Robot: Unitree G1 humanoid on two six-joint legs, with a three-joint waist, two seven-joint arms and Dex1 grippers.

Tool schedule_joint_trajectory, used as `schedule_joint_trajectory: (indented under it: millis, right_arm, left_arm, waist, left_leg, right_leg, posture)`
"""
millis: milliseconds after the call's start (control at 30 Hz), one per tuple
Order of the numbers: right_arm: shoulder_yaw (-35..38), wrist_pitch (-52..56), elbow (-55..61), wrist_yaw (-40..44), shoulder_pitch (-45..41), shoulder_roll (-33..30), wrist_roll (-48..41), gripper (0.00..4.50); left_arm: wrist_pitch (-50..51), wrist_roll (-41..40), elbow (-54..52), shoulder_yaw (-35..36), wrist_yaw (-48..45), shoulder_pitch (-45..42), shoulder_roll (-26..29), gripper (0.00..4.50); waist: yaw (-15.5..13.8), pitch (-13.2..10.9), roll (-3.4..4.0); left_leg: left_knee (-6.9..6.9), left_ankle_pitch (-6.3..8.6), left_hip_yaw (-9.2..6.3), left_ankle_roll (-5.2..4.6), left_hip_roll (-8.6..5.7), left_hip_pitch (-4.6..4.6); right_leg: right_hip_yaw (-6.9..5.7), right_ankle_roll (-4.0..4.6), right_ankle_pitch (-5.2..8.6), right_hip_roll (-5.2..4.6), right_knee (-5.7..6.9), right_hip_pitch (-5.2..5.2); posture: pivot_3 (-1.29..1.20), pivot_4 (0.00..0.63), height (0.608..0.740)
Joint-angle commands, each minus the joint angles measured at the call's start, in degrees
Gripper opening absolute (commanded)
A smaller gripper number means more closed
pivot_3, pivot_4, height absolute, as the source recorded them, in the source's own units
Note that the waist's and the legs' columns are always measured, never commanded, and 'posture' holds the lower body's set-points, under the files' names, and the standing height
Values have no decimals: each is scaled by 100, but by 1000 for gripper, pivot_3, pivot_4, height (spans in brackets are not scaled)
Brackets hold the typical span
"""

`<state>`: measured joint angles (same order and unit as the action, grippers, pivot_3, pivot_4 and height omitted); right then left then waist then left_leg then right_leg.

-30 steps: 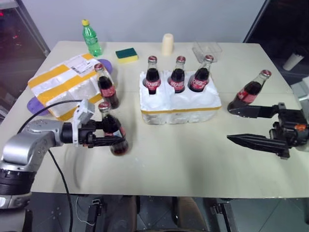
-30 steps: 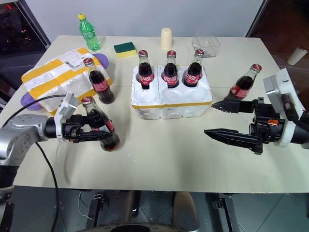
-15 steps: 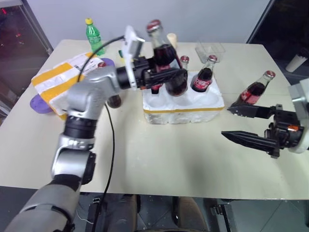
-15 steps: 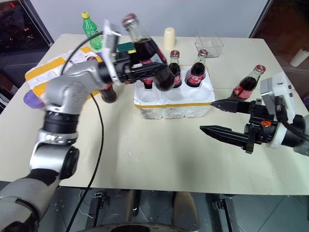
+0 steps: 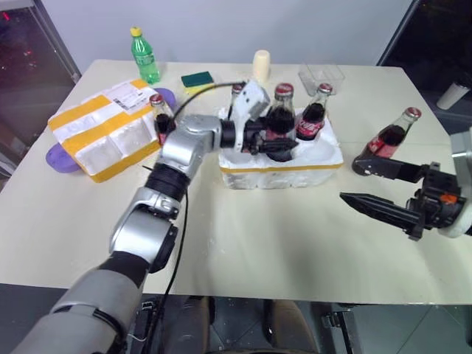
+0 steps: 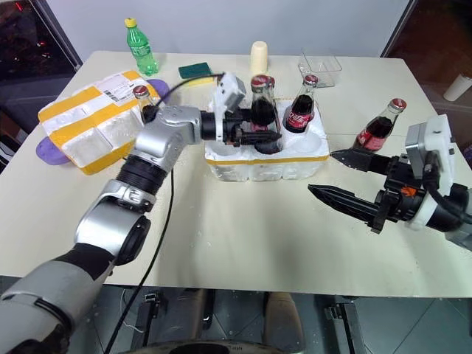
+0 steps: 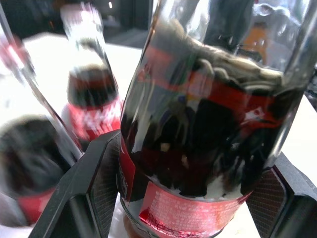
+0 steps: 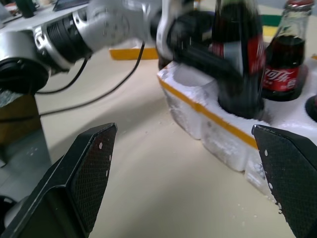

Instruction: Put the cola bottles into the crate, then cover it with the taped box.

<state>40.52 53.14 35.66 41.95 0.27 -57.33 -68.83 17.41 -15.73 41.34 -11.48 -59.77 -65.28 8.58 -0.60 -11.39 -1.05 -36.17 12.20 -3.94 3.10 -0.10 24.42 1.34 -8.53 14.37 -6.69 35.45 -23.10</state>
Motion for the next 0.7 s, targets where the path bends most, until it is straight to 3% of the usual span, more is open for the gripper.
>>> schedule_joint_trajectory:
  millis: [33,133,233,400,467,600,700]
  right_arm:
    - [-21,-230,-47,28,-41,7,133,4500]
    - [-151,-342,-163,52,-99,6,282,4500]
    - [-286,-435,-198,75,-129,25,400,4500]
    - [-587,-577,-242,104,-239,83,539,4500]
    - [-718,-612,-256,108,-310,88,586,4500]
    - [-869,-651,-318,139,-426,111,585,4500]
    - [-921,-668,-391,211,-456,113,583,4500]
  left_arm:
    - [-340,187,233,59,-11,-315,-189,2827]
    - [-497,514,616,-6,171,-422,-292,2827]
    - [-569,691,842,22,302,-529,-356,4292]
    - [-501,843,373,63,403,-318,-184,4434]
    - [-168,722,-415,172,389,17,62,4434]
    - [1199,84,-3530,821,687,1344,939,4434]
    - [1876,-183,-5211,1416,1242,2264,1386,4434]
  waist:
    - [-9,0,0]
    - [-17,0,-1]
    - [-17,0,-1]
    - [25,0,0]
    - [55,1,2]
    - [185,0,5]
    - [141,1,7]
  left_leg:
    - [2,0,0,0,0,0]
    - [2,3,0,-5,-1,2]
    - [-2,3,-2,-6,-3,3]
    - [-6,3,-2,-5,-3,-2]
    - [-3,3,-2,-5,-2,-3]
    - [4,3,-5,-5,-2,-4]
    - [2,0,-11,0,-1,-6]
  right_leg:
    - [-1,-1,1,0,0,-1]
    - [-1,-4,1,0,0,-1]
    - [-1,-12,-3,0,1,0]
    - [1,-12,-4,0,6,2]
    - [1,-12,-4,0,9,1]
    - [6,-11,-3,0,40,-15]
    - [6,-4,2,1,67,-26]
  posture:
    - [0,150,739]
    - [0,150,739]
    - [0,150,739]
    - [0,150,739]
    - [0,150,739]
    - [0,150,739]
    - [0,150,739]
